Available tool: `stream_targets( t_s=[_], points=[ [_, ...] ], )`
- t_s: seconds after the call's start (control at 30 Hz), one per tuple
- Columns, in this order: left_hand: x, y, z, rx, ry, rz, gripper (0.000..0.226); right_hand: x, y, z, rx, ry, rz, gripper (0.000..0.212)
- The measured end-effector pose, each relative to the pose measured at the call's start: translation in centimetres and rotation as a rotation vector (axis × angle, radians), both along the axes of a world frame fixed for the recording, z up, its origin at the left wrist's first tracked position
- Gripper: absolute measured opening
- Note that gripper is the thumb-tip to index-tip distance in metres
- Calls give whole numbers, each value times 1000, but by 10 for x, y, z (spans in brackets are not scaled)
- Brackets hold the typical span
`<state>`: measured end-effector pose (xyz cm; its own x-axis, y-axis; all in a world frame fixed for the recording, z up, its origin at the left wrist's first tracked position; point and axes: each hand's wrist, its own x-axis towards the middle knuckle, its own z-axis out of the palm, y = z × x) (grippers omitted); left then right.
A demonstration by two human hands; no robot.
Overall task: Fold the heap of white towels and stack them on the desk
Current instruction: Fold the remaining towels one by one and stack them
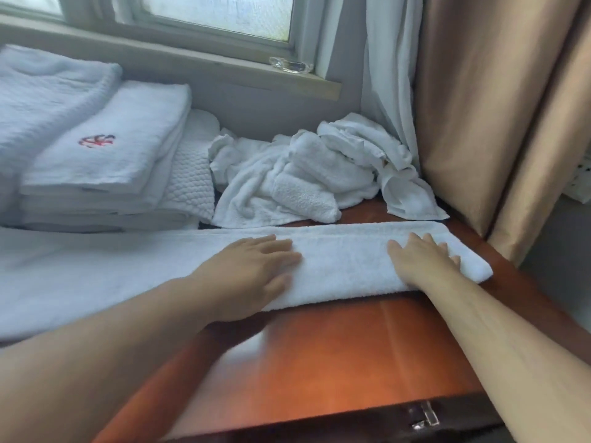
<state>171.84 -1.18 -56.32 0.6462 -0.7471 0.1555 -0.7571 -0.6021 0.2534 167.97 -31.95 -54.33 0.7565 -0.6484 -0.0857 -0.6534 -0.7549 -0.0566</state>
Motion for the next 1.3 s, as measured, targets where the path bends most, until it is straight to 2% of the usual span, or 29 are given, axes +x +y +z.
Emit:
stream_targets(
  t_s=[0.13,0.23,0.33,0.4,0.43,0.63,0.8,0.97,1.03,1.1,1.17,1.23,1.3],
  points=[
    [-14,108,-2,146,32,283,61,4,110,-5,88,-60,319,74],
    [-32,175,1,120,35,526,72,7,203,-14,124,-96,640,74],
    [-41,225,0,146,20,883,74,9,279,-21,105,-138,934,64],
    [-44,245,-1,144,145,1095,76,10,309,-25,34,-212,1058,52],
    [-46,250,0,126,209,1136,81,11,318,-26,0,-247,1082,48],
    [-36,253,25,-62,276,1124,92,2,326,-30,-21,-265,1087,46],
    [-30,256,44,-90,463,1193,116,-12,323,-29,41,-258,1088,47],
    [-40,266,54,-108,553,1202,119,-22,324,-25,123,-283,1085,46],
    [-44,271,54,-270,617,1219,114,-21,324,-22,159,-286,1079,41],
    [-49,276,51,-513,672,1261,104,-20,326,-17,195,-318,1082,32],
    [-55,278,48,-779,682,1214,103,-19,330,-13,324,-417,1041,23],
    [-64,279,50,-1022,667,1067,104,-20,339,-4,561,-534,903,21],
    [-73,273,58,-1169,692,882,110,-19,348,8,980,-512,716,19]
  ],
)
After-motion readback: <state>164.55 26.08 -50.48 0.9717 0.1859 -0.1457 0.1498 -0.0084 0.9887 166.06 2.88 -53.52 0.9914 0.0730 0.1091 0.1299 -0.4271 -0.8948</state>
